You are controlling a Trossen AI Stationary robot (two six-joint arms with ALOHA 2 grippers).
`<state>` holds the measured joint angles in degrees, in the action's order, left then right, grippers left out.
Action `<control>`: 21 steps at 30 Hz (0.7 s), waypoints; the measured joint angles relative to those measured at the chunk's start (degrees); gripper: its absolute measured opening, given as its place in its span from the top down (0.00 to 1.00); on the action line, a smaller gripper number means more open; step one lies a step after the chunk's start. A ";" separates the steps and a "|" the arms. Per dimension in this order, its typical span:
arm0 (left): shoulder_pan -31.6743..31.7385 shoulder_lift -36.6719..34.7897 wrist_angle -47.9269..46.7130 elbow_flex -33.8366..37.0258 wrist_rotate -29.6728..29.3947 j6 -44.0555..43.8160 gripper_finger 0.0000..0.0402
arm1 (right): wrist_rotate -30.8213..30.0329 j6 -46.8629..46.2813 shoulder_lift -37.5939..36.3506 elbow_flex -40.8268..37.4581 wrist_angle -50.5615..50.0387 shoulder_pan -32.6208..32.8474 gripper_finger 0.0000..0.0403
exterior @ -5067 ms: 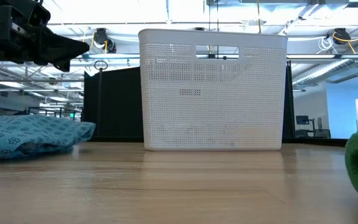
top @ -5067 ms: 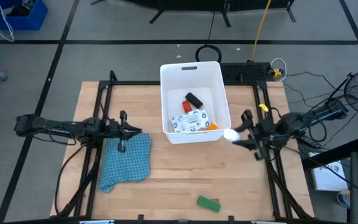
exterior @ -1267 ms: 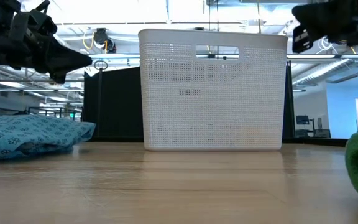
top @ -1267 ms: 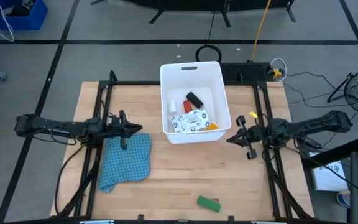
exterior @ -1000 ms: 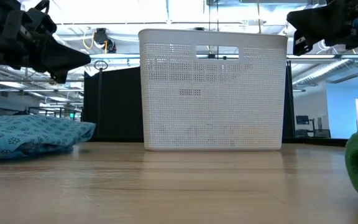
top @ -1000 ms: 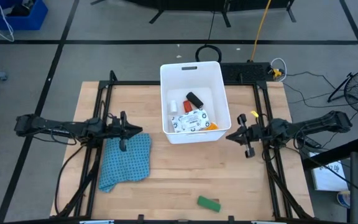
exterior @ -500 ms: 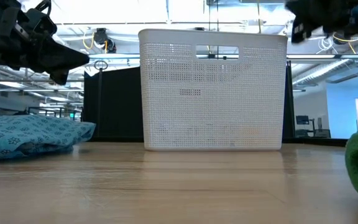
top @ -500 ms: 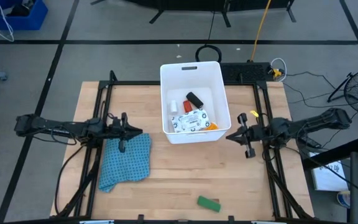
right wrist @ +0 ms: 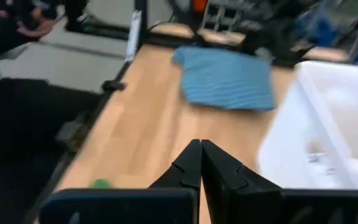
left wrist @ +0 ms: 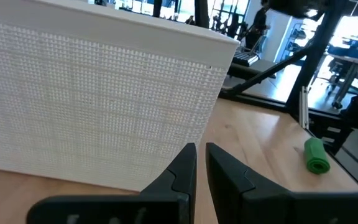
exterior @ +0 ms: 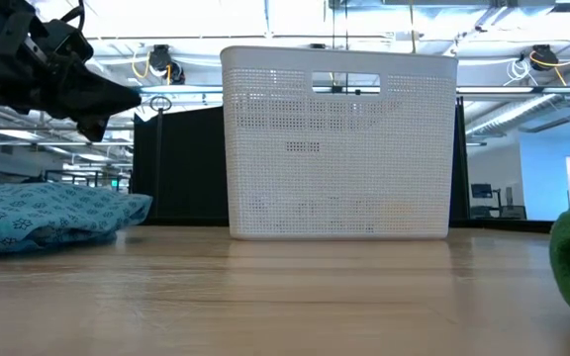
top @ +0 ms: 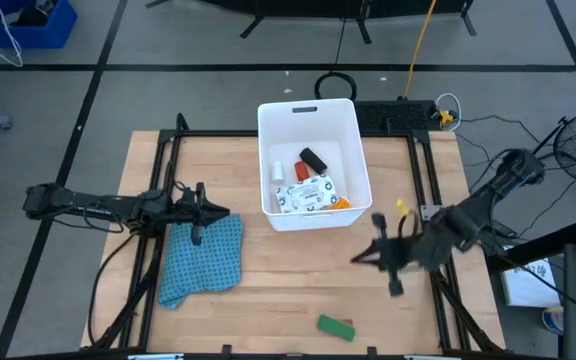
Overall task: Pick & place medical supplies in basket/bin
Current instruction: Put the green bandage in the white basket
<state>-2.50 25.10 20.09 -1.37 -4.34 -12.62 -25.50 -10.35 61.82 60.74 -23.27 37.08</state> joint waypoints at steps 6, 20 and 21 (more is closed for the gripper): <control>0.00 0.00 -0.44 0.00 -0.07 0.64 0.91 | 0.28 -13.33 14.36 13.24 -11.57 4.44 0.90; 0.00 0.00 -0.50 0.00 -0.20 5.35 0.91 | 20.17 -37.78 32.87 17.72 -16.14 3.03 0.38; 0.00 0.00 -0.27 0.00 -0.20 6.26 0.91 | 21.09 -38.25 33.87 17.70 -16.14 2.81 0.38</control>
<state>-2.50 25.10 19.82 -1.37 -4.54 -6.36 -4.41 -48.59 95.69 78.44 -39.42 39.89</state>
